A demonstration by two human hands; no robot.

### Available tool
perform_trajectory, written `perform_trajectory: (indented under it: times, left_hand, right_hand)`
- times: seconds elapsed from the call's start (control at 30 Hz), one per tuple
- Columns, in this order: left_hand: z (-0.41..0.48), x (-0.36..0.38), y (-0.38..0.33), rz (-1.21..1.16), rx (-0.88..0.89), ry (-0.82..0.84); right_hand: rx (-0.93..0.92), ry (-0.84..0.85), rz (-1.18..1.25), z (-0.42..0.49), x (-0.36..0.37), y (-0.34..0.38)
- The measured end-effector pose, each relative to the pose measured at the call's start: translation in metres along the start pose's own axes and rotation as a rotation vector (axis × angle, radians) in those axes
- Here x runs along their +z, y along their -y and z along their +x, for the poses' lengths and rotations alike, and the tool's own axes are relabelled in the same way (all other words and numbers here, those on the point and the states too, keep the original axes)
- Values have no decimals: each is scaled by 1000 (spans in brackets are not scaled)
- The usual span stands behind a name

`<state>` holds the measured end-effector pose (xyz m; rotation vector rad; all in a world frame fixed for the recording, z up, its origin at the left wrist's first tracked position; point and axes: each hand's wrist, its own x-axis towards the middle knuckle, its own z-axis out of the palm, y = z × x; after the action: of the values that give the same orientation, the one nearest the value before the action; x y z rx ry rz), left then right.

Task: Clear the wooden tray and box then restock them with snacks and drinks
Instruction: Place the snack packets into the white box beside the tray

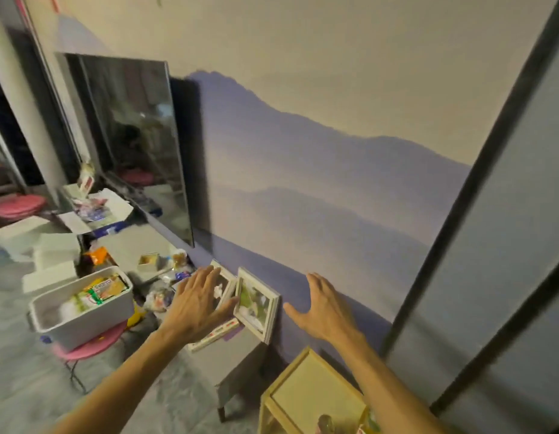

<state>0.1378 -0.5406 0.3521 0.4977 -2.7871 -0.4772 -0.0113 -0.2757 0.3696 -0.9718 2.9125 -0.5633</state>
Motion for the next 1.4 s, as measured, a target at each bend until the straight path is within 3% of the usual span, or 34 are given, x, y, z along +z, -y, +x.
perform_trajectory:
  times: [0.33,0.6,0.97,1.13,1.4]
  left_hand:
    - [-42,-79,233,25,-320,-40]
    - [-59,-100,356,39,-490,-58]
    - [6,-86,483,36,-699,-3]
    - [63,-89,539,37,-803,16]
    - [133,-60,631,-28,-903,80]
  right_hand:
    - [-213,154,54,103,94,225]
    - [-349,282,55,167,161,359]
    - [-505,442,83,318,275,469]
    - [-532,540,72,416,362,492]
    - [-538,659,-30,501,411,545]
